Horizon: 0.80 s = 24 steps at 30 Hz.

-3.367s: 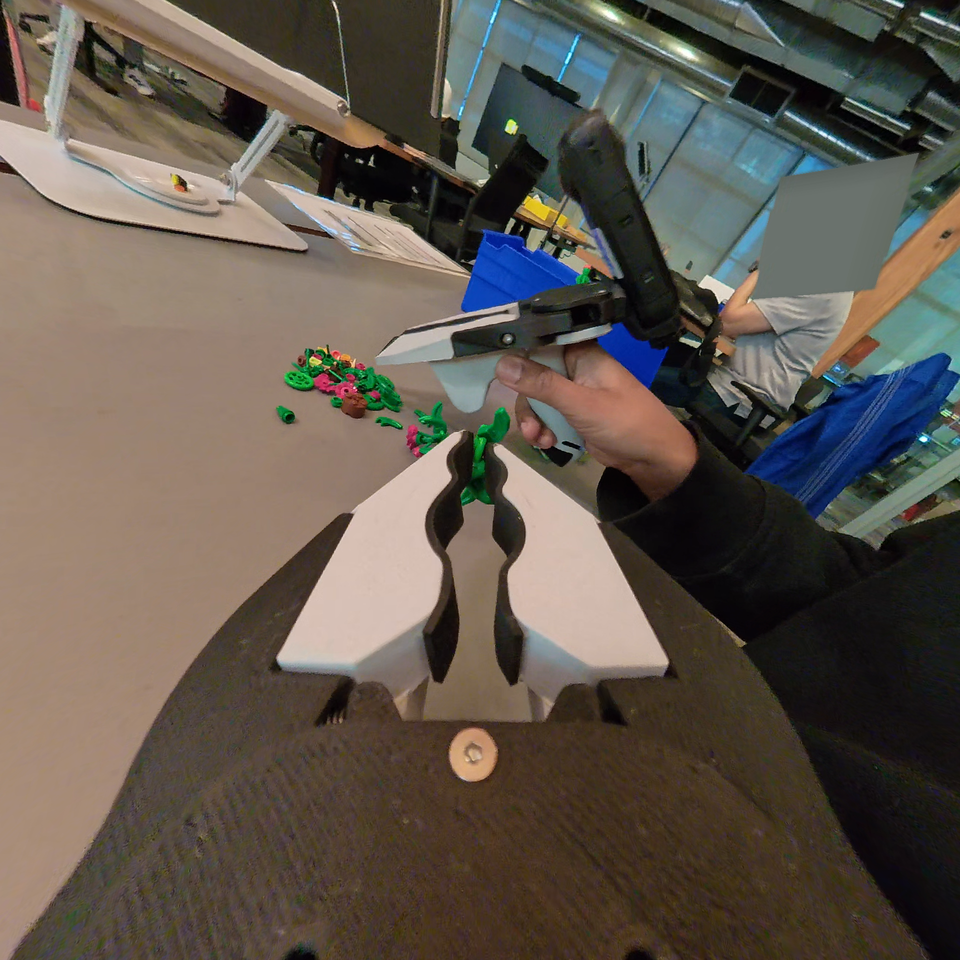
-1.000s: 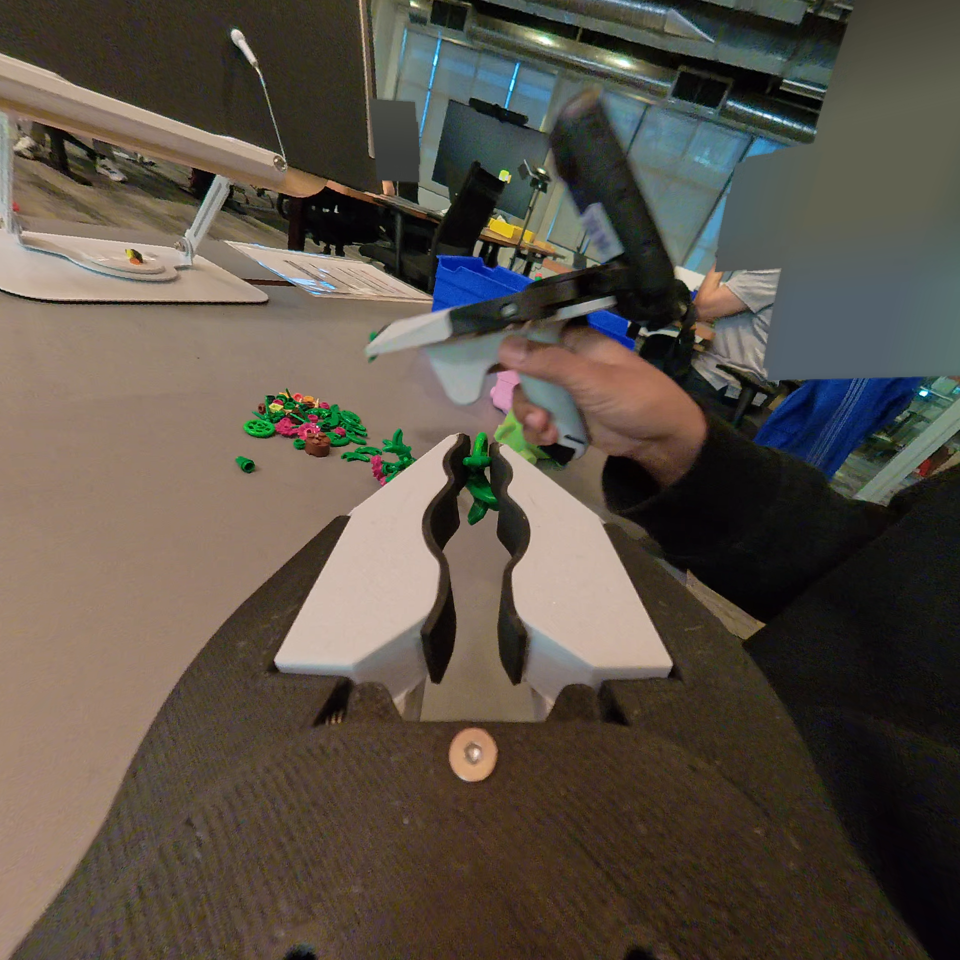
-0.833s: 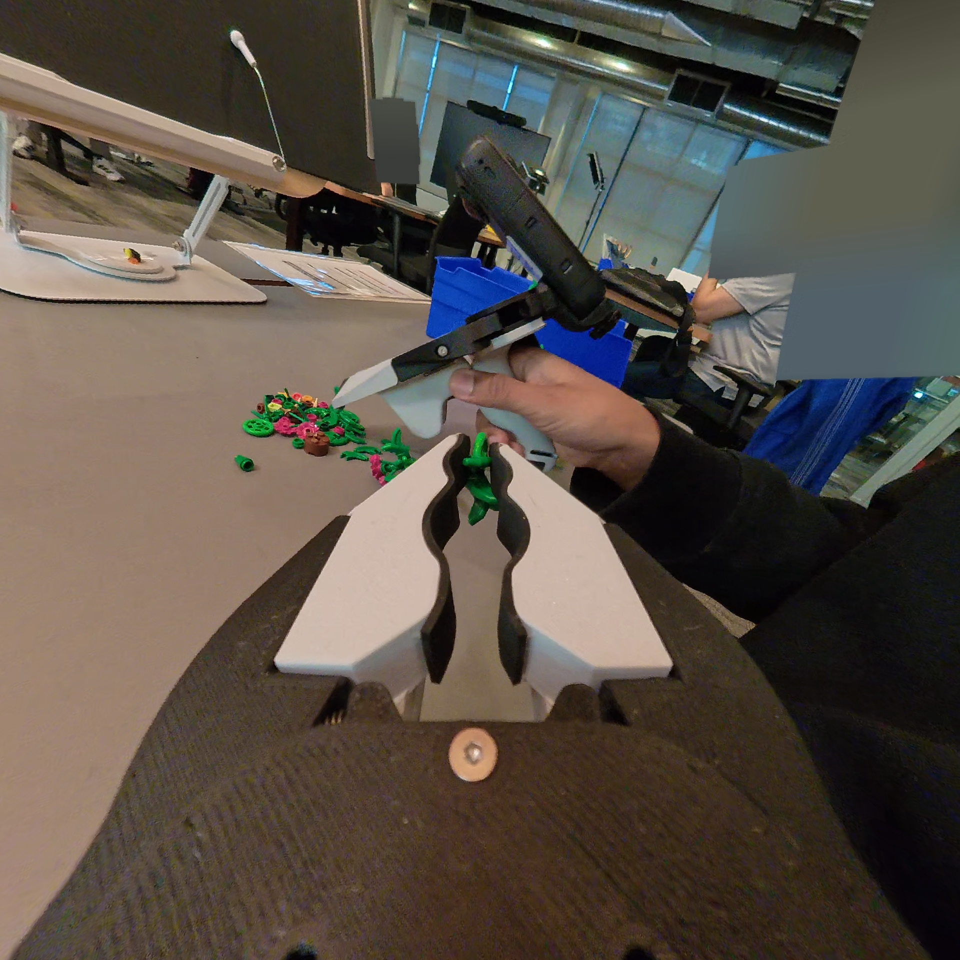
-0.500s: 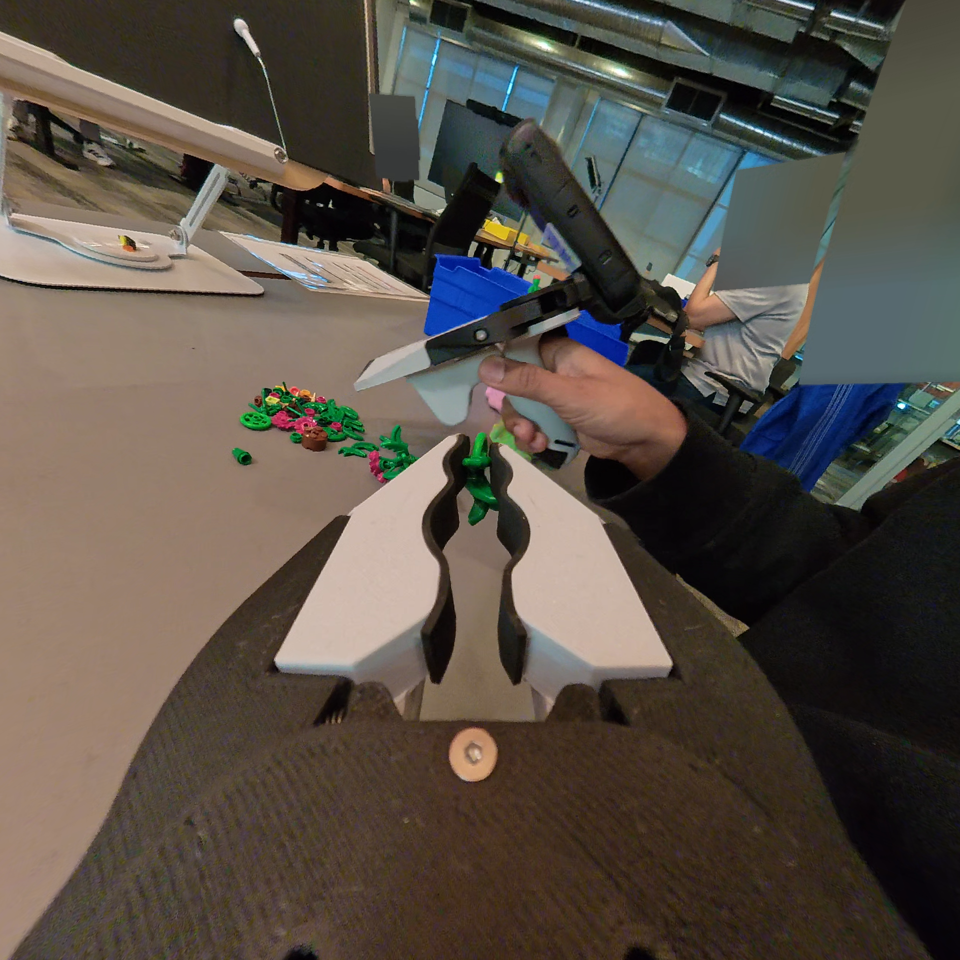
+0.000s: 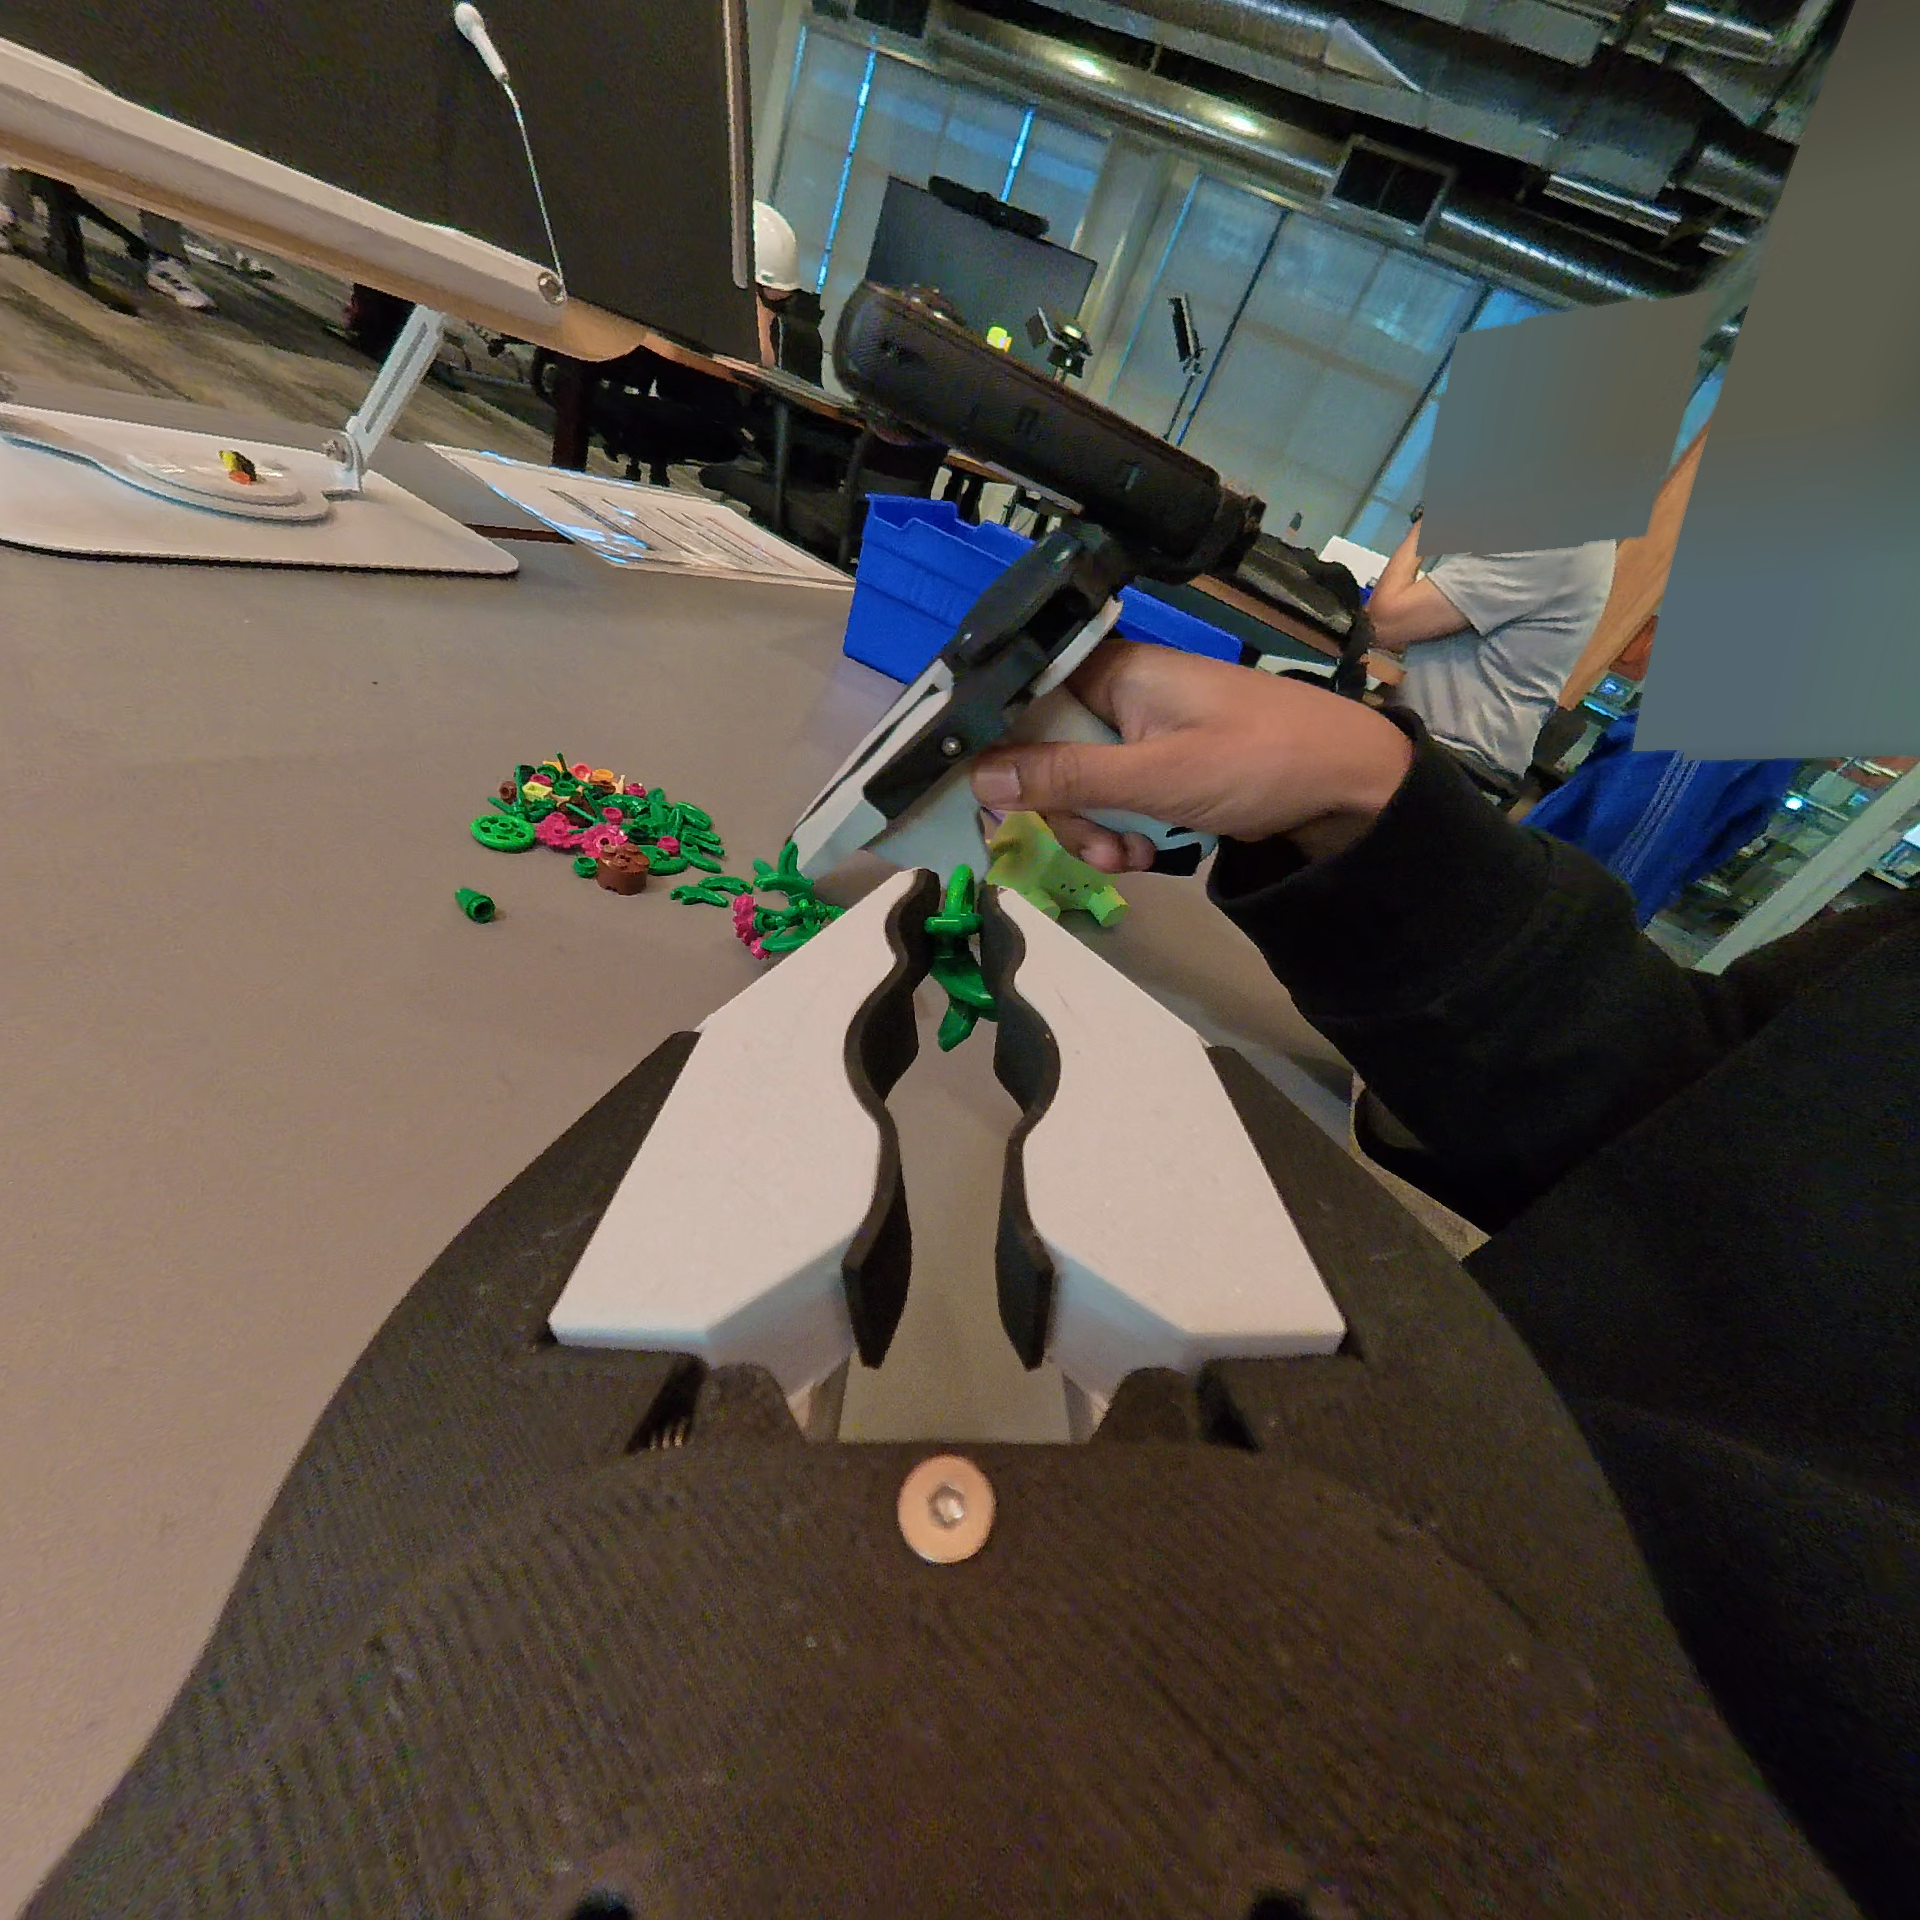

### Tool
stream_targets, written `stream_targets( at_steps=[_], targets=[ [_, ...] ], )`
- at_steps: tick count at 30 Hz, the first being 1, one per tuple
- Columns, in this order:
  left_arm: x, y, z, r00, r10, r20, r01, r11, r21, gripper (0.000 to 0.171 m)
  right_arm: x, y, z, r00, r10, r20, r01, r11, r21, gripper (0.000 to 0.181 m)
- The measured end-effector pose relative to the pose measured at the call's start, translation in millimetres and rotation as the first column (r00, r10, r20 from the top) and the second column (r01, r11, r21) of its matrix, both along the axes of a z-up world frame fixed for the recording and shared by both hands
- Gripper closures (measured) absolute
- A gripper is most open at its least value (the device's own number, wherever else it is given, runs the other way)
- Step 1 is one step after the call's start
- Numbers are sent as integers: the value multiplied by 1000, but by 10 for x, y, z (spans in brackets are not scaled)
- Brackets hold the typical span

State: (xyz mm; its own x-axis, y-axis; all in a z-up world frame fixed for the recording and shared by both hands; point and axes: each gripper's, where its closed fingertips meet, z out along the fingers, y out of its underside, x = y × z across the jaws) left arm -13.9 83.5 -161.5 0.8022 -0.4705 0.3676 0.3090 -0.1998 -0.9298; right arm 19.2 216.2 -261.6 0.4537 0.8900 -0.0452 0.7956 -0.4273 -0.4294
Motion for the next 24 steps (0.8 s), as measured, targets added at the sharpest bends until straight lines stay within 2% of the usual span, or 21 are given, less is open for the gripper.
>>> stream_targets(
  at_steps=[7, 12, 18, 24],
  targets=[
    [2, -2, 3, 1000, -11, 10, 11, 1000, 0, 169, -186, 255, 44, 1000, -22, -9, 22, 998, 67, 181],
    [-5, -5, 9, 1000, -14, 22, 14, 1000, 2, 168, -167, 104, 178, 997, 7, -72, -5, 1000, 14, 181],
    [-8, 3, 3, 999, -16, 28, 16, 1000, -6, 169, -193, -49, 62, 997, 57, -43, -59, 997, -44, 181],
    [-7, 3, 2, 1000, -15, 27, 15, 1000, -6, 168, -299, 85, 26, 998, 41, -47, -41, 999, 6, 181]
  ],
)
